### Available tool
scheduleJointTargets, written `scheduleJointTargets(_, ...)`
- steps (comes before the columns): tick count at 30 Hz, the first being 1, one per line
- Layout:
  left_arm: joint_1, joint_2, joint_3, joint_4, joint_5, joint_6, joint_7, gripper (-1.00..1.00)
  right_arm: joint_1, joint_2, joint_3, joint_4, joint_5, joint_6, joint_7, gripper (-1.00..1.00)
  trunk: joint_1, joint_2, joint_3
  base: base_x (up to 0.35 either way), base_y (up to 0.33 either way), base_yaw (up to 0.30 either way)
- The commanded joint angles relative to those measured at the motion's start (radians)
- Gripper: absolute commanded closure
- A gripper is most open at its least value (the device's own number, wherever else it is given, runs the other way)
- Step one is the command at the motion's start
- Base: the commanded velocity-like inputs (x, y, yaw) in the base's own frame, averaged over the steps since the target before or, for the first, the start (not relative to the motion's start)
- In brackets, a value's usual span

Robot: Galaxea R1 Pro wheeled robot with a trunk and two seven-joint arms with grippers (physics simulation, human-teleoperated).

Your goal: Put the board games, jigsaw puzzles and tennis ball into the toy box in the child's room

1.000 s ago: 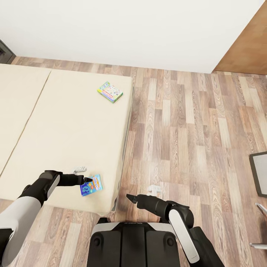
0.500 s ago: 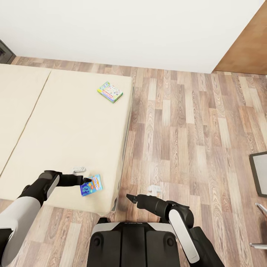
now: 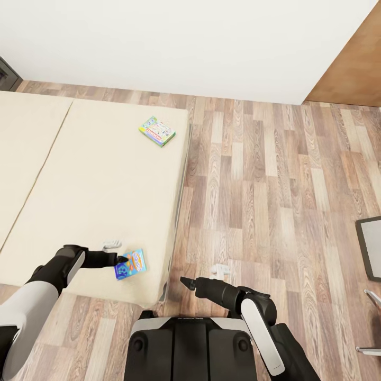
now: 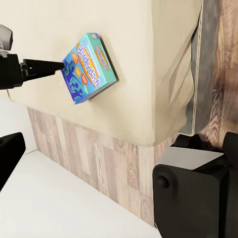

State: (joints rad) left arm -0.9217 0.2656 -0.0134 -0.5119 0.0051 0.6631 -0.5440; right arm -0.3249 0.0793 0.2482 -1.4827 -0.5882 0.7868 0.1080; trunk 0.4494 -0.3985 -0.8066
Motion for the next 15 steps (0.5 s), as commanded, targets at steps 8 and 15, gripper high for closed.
scheduleJointTargets(8,0.0,0.0,0.002,0.018,0.002,0.006,0.007,-1.0,0.0,0.0,-0.001,-0.001,0.005,0.005,0.005,-1.0,0.001,-0.002,-0.001,0.0,0.0,0.0)
scheduleJointTargets(15,-0.001,-0.001,0.002,0.022,0.002,0.005,0.008,-1.0,0.0,0.0,-0.001,-0.001,0.005,0.005,0.005,-1.0,0.001,-0.002,-0.001,0.0,0.0,0.0)
